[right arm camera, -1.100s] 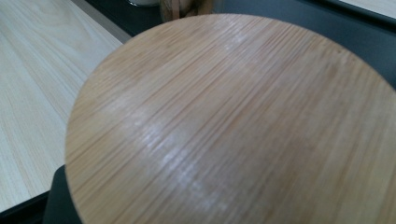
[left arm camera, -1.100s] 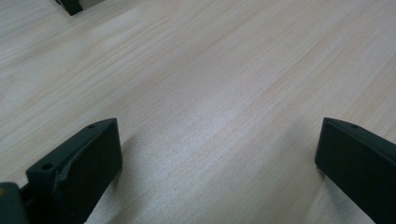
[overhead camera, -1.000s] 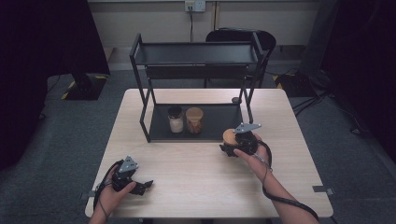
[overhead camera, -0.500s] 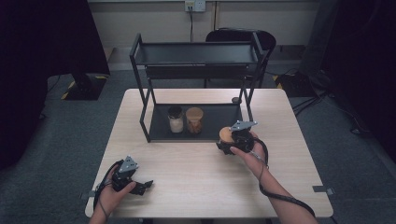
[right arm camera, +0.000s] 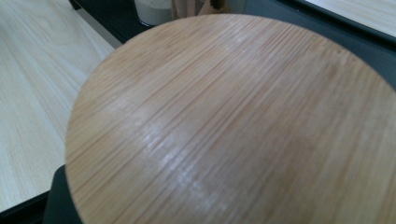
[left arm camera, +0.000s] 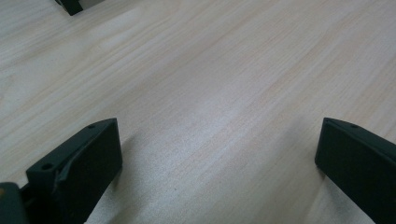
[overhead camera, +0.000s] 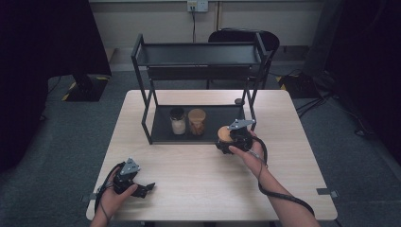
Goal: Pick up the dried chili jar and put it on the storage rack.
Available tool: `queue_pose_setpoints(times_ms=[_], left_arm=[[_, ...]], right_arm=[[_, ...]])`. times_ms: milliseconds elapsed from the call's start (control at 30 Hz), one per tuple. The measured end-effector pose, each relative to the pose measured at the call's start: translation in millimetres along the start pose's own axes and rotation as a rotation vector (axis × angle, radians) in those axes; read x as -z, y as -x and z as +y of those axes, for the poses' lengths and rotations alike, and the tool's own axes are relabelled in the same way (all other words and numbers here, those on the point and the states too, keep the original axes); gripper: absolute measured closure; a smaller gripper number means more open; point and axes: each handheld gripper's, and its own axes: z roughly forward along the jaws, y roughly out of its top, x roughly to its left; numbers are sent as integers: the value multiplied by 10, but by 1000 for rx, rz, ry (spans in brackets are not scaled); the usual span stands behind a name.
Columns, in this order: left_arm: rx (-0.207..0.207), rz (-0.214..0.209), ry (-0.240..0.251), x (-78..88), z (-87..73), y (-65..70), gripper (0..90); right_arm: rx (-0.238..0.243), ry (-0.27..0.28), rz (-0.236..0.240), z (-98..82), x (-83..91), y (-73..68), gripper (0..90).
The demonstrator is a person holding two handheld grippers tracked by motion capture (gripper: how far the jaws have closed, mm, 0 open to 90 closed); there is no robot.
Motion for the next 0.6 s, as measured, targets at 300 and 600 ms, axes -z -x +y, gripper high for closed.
queue_pose_setpoints(times_ms=[300,600], left_arm=[[-2,0,0,1,0,-1,2],[0,0,0,0,0,0,2]], right_arm=[[8,-1,4,84,-57,-11,255],[9,-1,1,150,-80,5,255]])
